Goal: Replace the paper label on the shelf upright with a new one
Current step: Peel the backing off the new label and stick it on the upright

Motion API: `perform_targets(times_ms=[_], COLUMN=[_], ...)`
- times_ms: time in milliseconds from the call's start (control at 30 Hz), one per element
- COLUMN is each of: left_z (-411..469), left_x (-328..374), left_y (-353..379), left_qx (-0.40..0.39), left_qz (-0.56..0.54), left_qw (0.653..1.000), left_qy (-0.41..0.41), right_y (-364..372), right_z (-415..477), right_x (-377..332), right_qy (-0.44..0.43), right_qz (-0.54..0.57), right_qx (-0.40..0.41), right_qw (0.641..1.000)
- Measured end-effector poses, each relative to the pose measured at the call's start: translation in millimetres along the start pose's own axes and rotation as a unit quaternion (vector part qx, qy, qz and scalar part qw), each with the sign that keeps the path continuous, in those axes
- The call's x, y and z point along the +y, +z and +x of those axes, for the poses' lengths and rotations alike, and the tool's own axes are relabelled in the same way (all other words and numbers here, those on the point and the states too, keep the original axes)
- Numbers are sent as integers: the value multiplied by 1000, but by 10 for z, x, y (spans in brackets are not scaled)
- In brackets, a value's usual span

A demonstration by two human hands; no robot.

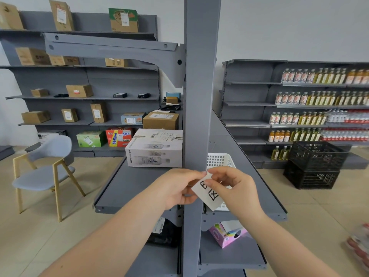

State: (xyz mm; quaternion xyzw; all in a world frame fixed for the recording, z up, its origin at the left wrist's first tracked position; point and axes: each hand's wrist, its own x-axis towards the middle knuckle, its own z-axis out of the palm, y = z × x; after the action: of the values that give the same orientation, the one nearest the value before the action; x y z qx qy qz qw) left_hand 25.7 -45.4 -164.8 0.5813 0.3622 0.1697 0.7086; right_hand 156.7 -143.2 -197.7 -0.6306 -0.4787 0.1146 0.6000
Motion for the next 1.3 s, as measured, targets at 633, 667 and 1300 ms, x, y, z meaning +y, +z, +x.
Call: perform_targets(times_ms=[633, 667, 1300], left_z=[392, 411, 744], left_x=[-132, -162, -664], left_y=[245, 270, 620], left_qx=[-7, -13, 17], left_qz=[-3, -5, -58], left_qw=[997, 996, 991], left_qy=[-77, -85, -118], right_y=[-271, -298, -1058], right_z=[175, 193, 378], right_x=[151, 156, 327], right_qy=[35, 47, 112], right_qz=[87, 92, 169], right_qx=[18, 23, 211], right_qw=[995, 994, 956])
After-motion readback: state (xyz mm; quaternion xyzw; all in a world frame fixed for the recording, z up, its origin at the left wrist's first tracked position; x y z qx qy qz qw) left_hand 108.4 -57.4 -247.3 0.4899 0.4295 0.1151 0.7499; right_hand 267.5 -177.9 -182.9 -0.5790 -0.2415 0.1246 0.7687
